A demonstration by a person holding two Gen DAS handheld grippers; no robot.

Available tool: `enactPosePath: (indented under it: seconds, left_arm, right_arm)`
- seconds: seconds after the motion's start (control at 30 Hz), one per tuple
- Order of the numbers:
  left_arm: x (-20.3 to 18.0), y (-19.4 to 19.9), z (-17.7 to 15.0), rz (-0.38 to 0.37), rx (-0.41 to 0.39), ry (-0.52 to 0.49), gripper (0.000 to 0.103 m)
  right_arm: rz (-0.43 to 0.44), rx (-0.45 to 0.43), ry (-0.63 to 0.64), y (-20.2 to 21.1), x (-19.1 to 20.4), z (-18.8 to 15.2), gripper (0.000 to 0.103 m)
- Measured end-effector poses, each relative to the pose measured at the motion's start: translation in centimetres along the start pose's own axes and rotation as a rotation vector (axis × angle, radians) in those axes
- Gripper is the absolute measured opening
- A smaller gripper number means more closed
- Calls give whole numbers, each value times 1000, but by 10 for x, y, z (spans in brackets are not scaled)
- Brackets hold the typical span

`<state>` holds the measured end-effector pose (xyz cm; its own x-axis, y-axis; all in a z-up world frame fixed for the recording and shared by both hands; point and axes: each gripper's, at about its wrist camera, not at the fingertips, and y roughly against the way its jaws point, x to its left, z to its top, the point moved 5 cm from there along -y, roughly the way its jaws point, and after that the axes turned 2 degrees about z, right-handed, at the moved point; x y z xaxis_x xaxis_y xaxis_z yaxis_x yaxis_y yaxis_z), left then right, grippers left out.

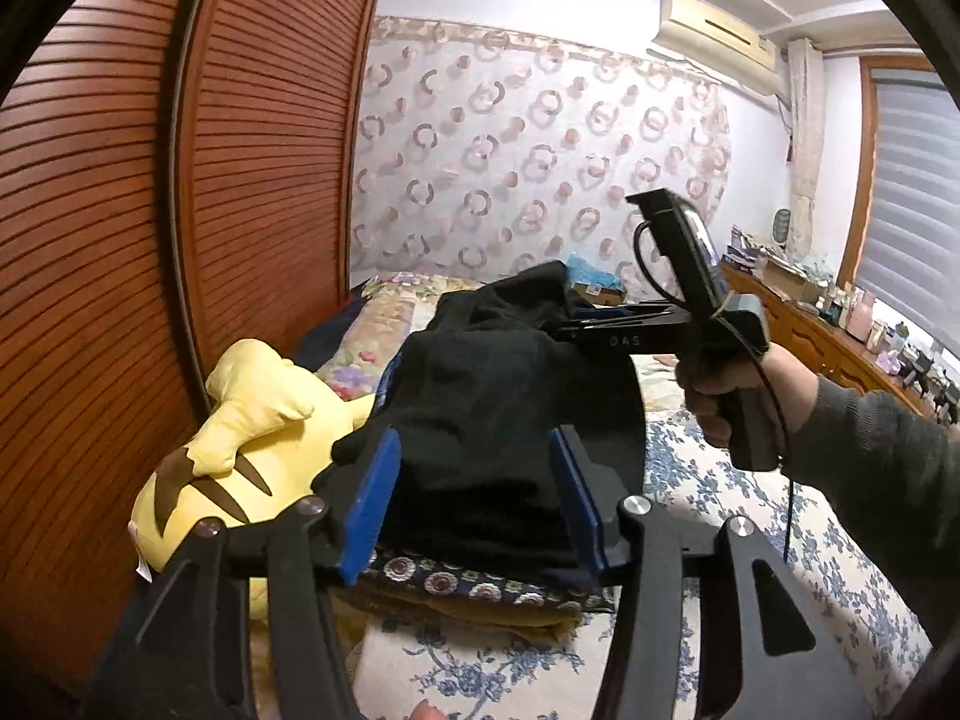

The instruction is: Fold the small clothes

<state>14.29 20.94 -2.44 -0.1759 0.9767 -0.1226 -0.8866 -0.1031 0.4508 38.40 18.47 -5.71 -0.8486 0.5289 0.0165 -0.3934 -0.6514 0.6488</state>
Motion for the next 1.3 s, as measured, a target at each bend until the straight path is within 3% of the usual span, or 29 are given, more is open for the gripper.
enactPosePath:
  seconds: [0.23, 0.43, 0.53, 0.83, 1.1, 1.3]
  left_arm:
    - [-31, 10, -4, -29, 5, -67, 52]
    - [-64, 17, -14, -64, 12, -105, 52]
    - [-80, 19, -21, -77, 23, -117, 52]
    - [-119, 27, -28, -105, 43, -140, 52]
    - [-143, 55, -16, -78, -14, -149, 52]
    - [-146, 68, -10, -64, -29, -156, 52]
  right_arm:
    - [-52, -65, -25, 73, 15, -40, 53]
    - [-116, -94, -93, 143, 16, -97, 70]
    - [-144, -111, -139, 175, 16, -124, 72]
    - [-337, -189, -281, 261, 12, -196, 73]
    - [-482, -293, -343, 338, 25, -224, 73]
    - [-532, -344, -362, 367, 34, -229, 73]
